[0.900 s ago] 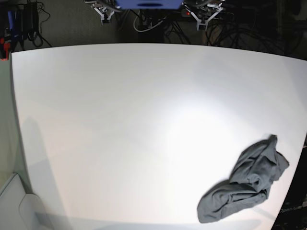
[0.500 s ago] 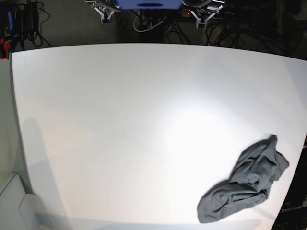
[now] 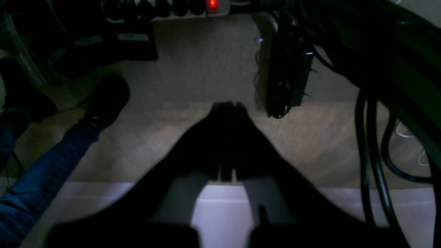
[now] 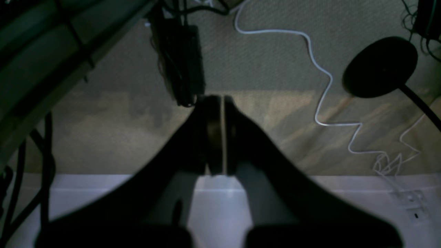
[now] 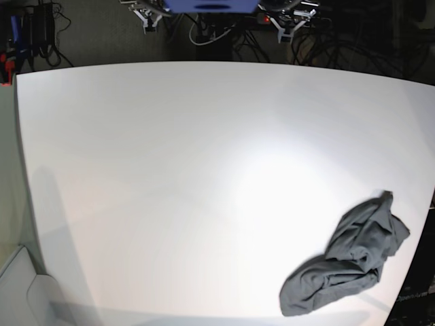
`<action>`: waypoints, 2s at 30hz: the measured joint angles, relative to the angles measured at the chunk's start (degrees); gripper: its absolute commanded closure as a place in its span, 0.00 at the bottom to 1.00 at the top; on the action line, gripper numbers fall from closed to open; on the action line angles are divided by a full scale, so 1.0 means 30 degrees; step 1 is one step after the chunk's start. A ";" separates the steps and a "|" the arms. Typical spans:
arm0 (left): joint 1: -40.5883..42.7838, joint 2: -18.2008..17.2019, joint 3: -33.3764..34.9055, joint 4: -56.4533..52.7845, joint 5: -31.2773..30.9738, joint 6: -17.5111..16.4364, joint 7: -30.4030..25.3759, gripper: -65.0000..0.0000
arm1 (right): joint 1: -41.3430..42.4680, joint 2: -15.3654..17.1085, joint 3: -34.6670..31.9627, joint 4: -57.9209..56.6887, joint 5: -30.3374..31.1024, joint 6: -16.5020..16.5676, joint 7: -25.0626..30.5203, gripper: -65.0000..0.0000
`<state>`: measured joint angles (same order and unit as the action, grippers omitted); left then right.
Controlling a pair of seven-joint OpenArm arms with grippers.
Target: Layout the t-shirt on the table in an organized manner, then fold the t-shirt properly
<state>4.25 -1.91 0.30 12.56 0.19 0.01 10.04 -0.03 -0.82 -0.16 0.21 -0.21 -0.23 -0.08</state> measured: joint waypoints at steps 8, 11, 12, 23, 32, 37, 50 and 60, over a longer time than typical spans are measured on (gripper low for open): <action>0.0007 0.0007 -0.0066 0.0000 -0.0007 0.0000 -0.0007 1.00 | -0.0007 0.0000 0.0000 0.0000 0.0000 0.0000 0.0015 1.00; 0.0255 0.0000 -0.0073 0.0124 -0.0015 0.0000 -0.0168 1.00 | -0.0117 0.0000 0.0000 0.0044 0.0007 0.0000 0.0066 1.00; 0.0532 0.0000 -0.0087 0.0342 -0.0022 0.0000 -0.0495 1.00 | -0.0284 0.0000 0.0000 0.0153 0.0007 0.0000 0.0160 1.00; 0.5166 -0.0634 -0.0102 0.6411 -0.0066 0.0219 -0.1370 1.00 | -0.6441 0.0015 -0.1362 0.9311 -0.0029 0.0007 -0.0299 1.00; 0.9639 -0.1042 -0.0087 1.3151 -0.0080 0.0160 -0.1035 1.00 | -1.2269 0.0248 -0.2776 1.8724 -0.0029 0.0080 -0.0510 1.00; 1.2794 -0.1071 -0.1151 1.8710 -0.0124 -0.0073 -0.1144 1.00 | -1.5008 0.0576 -0.3636 2.3941 -0.0146 0.0109 -0.0918 1.00; 1.7770 -0.1217 -0.2106 2.9077 -0.0087 0.0087 -0.0918 1.00 | -1.8316 0.2382 -0.4109 3.5955 -0.0168 0.0124 -0.6302 1.00; 1.8032 -0.1107 -0.3708 3.3135 -0.0066 0.0138 -0.0882 0.99 | -1.6298 0.2725 -0.4044 3.8068 -0.0080 0.0138 -0.7395 1.00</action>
<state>58.35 -5.23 -10.83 111.96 -0.01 0.43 7.40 -48.93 7.35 -12.29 114.41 -0.45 0.19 -22.26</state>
